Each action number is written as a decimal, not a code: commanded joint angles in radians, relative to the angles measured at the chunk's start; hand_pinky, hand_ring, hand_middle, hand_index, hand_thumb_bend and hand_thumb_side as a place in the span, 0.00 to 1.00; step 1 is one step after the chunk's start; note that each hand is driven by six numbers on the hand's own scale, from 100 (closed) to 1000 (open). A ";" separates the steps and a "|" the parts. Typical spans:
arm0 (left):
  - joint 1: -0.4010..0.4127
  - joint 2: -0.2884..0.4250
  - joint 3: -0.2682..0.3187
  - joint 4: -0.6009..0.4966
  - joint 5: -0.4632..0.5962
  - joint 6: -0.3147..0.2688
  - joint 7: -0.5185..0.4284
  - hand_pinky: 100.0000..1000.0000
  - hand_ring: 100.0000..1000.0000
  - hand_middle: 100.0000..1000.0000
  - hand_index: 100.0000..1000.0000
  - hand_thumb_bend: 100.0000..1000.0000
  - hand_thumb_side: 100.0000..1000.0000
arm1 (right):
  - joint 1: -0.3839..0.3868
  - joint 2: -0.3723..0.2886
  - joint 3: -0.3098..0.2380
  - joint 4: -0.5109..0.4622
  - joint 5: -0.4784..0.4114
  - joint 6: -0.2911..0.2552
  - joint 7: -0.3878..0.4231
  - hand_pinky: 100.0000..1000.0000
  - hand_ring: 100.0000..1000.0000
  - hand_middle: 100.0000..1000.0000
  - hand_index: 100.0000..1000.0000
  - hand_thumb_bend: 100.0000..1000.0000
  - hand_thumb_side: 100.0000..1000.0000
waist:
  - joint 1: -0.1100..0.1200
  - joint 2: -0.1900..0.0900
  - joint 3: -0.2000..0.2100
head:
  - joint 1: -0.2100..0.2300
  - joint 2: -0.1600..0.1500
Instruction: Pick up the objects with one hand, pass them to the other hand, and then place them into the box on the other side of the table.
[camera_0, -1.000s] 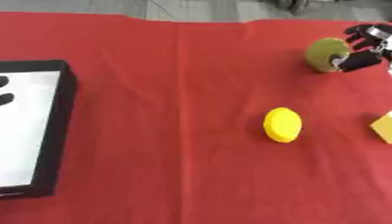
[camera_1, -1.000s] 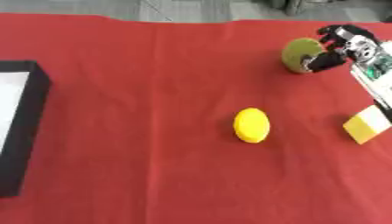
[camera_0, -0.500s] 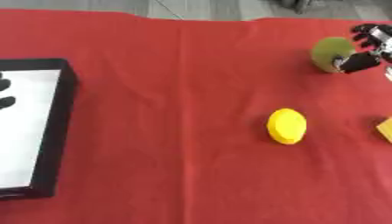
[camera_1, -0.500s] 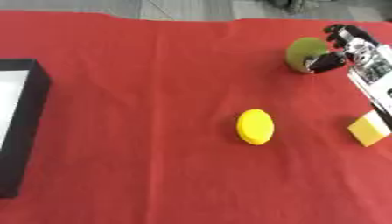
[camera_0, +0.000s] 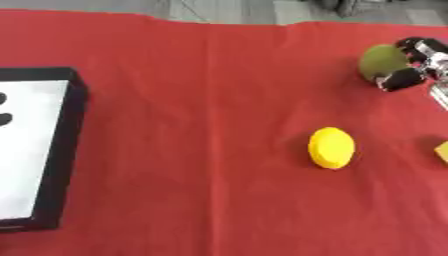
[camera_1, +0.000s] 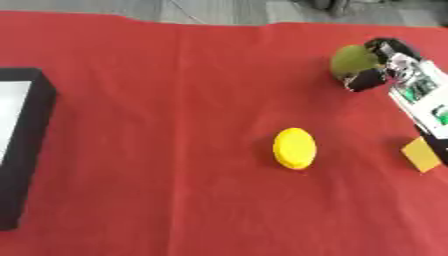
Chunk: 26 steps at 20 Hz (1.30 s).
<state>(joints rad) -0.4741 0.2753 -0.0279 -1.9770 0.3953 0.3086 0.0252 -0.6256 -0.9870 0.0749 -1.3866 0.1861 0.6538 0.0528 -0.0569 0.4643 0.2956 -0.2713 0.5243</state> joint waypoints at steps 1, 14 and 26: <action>-0.012 0.018 0.001 -0.023 -0.001 -0.002 -0.005 0.80 0.80 0.66 0.66 0.07 0.89 | -0.006 -0.021 -0.009 0.010 0.016 0.006 -0.020 0.88 0.88 0.86 0.94 0.14 0.00 | 0.002 -0.019 0.000 | -0.006 -0.012; -0.019 0.015 -0.006 -0.023 -0.002 0.000 -0.011 0.80 0.80 0.66 0.66 0.07 0.89 | 0.037 -0.008 -0.001 -0.030 -0.019 0.062 -0.266 0.80 0.65 0.50 0.73 0.00 0.00 | 0.004 -0.017 0.005 | -0.014 -0.016; -0.014 0.019 -0.010 -0.023 -0.001 0.002 -0.016 0.80 0.80 0.66 0.65 0.07 0.88 | 0.059 -0.002 0.028 -0.104 -0.156 0.003 -0.568 0.74 0.57 0.39 0.53 0.00 0.00 | 0.004 -0.033 -0.002 | -0.013 0.012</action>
<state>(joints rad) -0.4824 0.2750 -0.0400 -1.9771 0.3947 0.3122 0.0138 -0.5587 -0.9557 0.1101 -1.4616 0.0475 0.6449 -0.4696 -0.0549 0.4641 0.2945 -0.2842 0.5345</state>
